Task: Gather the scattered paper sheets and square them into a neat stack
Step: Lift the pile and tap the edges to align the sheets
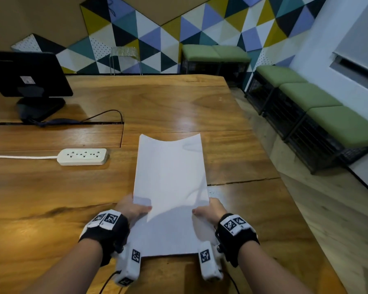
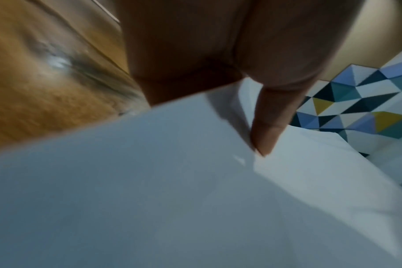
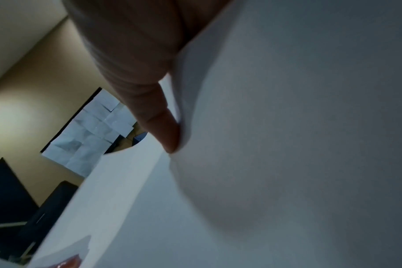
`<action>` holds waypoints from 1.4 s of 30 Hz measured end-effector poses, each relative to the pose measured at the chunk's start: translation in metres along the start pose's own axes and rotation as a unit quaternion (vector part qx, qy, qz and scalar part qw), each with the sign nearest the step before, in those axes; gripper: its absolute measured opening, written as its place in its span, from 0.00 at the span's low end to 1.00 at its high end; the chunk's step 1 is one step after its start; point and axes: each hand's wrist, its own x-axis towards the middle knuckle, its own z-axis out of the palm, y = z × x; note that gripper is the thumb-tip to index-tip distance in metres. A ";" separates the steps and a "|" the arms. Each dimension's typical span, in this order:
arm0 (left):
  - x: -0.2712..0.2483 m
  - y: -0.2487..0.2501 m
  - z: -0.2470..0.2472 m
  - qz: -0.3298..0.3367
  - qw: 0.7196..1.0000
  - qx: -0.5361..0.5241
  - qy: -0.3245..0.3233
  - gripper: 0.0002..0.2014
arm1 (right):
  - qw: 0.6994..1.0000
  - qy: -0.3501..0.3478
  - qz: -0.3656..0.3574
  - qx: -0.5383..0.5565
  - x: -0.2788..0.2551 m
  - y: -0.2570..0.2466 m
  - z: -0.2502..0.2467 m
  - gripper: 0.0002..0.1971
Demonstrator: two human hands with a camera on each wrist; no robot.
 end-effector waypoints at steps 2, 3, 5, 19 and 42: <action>0.002 0.007 0.003 0.031 0.998 0.012 0.046 0.17 | 1.000 0.004 0.011 -0.007 0.005 -0.007 -0.002 0.20; 0.004 0.010 0.003 0.039 0.997 0.038 0.059 0.18 | 1.000 0.009 0.013 -0.010 0.007 -0.011 -0.004 0.21; 0.011 0.014 0.004 0.041 0.995 0.068 0.063 0.19 | 1.000 0.018 0.012 -0.023 0.014 -0.017 -0.006 0.23; 0.042 0.024 -0.001 -0.022 0.979 0.172 0.103 0.20 | 0.971 0.129 -0.001 -0.199 0.037 -0.028 0.018 0.22; 0.028 0.032 0.002 -0.024 0.965 0.241 0.098 0.25 | 0.981 0.140 -0.046 -0.129 0.035 -0.020 0.010 0.16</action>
